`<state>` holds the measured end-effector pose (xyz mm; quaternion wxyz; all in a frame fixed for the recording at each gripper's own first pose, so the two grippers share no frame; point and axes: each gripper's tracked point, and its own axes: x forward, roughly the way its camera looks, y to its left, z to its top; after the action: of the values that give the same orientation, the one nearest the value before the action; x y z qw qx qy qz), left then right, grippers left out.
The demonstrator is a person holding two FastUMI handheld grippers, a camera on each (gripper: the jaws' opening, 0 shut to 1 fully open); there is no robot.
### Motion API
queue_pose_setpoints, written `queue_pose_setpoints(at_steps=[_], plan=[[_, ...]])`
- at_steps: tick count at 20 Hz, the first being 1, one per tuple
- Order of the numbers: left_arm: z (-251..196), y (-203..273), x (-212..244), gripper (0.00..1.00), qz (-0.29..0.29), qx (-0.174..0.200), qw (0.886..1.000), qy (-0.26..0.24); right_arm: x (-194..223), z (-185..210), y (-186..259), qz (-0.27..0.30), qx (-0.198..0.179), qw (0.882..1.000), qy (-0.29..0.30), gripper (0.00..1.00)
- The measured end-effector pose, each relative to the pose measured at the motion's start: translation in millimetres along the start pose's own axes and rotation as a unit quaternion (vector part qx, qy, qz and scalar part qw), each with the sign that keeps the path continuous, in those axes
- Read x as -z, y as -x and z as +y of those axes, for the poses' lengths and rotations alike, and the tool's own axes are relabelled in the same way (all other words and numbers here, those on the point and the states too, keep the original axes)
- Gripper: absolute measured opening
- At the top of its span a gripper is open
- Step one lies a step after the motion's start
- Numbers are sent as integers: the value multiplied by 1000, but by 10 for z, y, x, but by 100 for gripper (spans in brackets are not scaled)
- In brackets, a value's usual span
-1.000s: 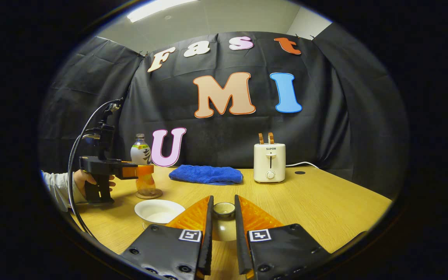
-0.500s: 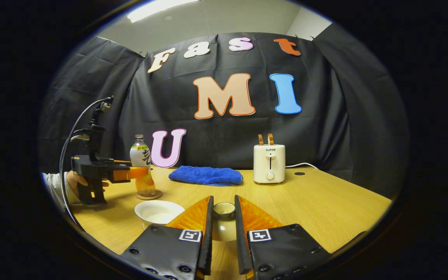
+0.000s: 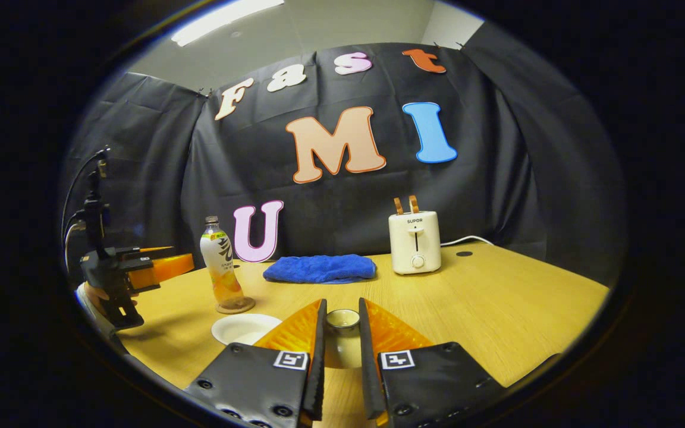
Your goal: Open the teacup lid with one hand, grasp the water bottle and pour water into the teacup with the other hand; after pouring, place the water bottle on the coaster and then close the teacup lid.
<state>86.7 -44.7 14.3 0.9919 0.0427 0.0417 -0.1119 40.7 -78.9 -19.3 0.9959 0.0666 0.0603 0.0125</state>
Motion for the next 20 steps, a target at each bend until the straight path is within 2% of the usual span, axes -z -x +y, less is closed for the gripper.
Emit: queue_pose_setpoints(at_steps=[3,5,11,16,17,20], plan=[[22,112,-79,95,-17,-7,1000,4,-110,142,-47,-8,-15,1000,0,32],[3,143,-60,95,-16,-4,1000,9,-120,285,-85,-5,-29,1000,-4,29],[56,211,47,95,-13,-3,1000,26,62,661,-189,26,-59,998,-5,32],[130,256,84,95,-11,-7,999,29,203,841,-283,48,-71,996,-16,33],[131,265,88,95,-12,-7,999,30,226,867,-295,51,-71,996,-17,30],[117,266,75,95,-14,-2,999,31,286,931,-315,58,-75,995,-20,30]])
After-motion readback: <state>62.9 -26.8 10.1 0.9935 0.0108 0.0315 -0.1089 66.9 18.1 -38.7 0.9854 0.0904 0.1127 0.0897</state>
